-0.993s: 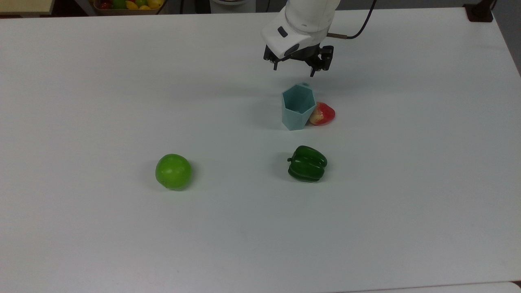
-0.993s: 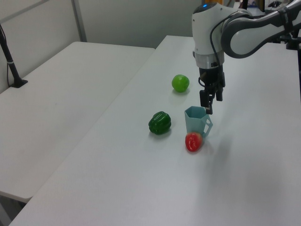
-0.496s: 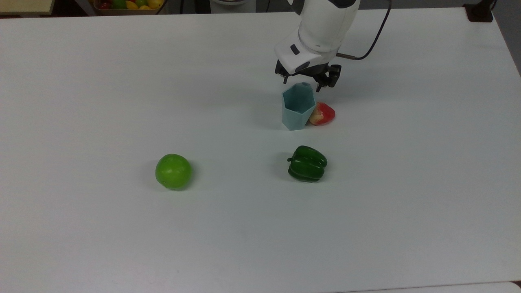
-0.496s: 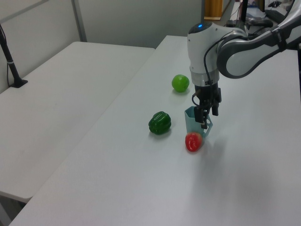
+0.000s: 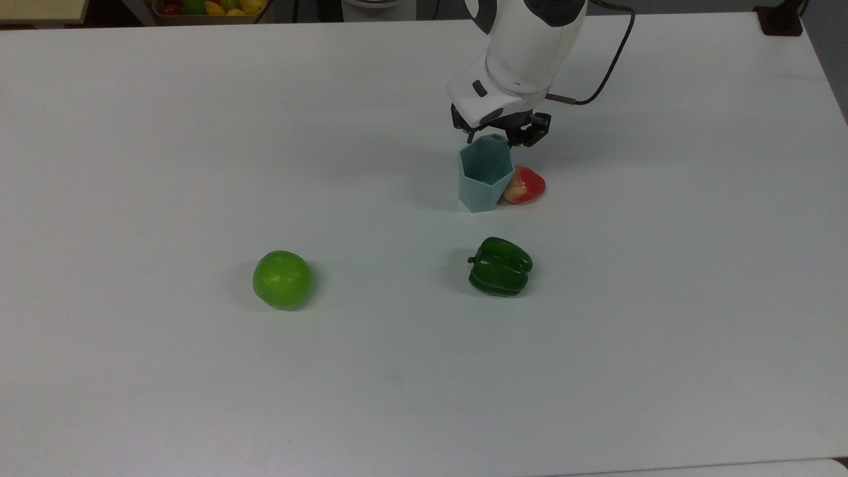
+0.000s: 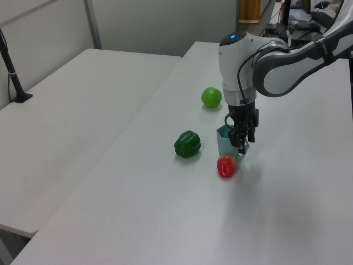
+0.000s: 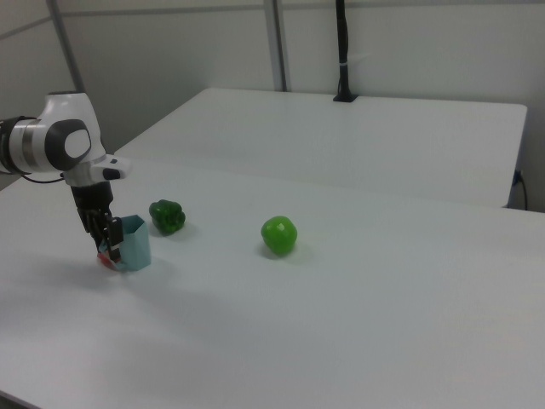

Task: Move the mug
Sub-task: 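Lower the open gripper onto the mug rim and close it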

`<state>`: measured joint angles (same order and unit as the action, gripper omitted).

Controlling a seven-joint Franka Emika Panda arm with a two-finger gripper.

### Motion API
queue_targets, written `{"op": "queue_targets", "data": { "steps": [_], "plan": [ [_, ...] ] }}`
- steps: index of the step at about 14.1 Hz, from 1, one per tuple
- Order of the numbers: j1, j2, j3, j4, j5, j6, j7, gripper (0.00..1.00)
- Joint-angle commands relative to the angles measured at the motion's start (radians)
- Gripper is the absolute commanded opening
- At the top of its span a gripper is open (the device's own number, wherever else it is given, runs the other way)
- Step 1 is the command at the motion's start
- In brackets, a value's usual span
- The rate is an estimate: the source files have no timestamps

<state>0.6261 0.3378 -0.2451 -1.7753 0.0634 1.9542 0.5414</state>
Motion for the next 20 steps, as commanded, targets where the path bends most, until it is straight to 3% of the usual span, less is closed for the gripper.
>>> {"op": "queue_targets", "data": {
  "steps": [1,4,9,15,20],
  "plan": [
    [0.007,-0.008,-0.006,-0.027,0.016,0.040,0.017,0.45],
    [0.007,-0.008,-0.006,-0.029,0.016,0.040,0.017,0.37],
    [0.007,-0.010,-0.006,-0.029,0.016,0.038,0.017,0.14],
    [0.004,-0.022,-0.006,-0.026,0.016,0.035,0.017,0.05],
    [-0.023,-0.083,-0.013,-0.019,0.015,0.012,0.006,0.05]
  ]
}}
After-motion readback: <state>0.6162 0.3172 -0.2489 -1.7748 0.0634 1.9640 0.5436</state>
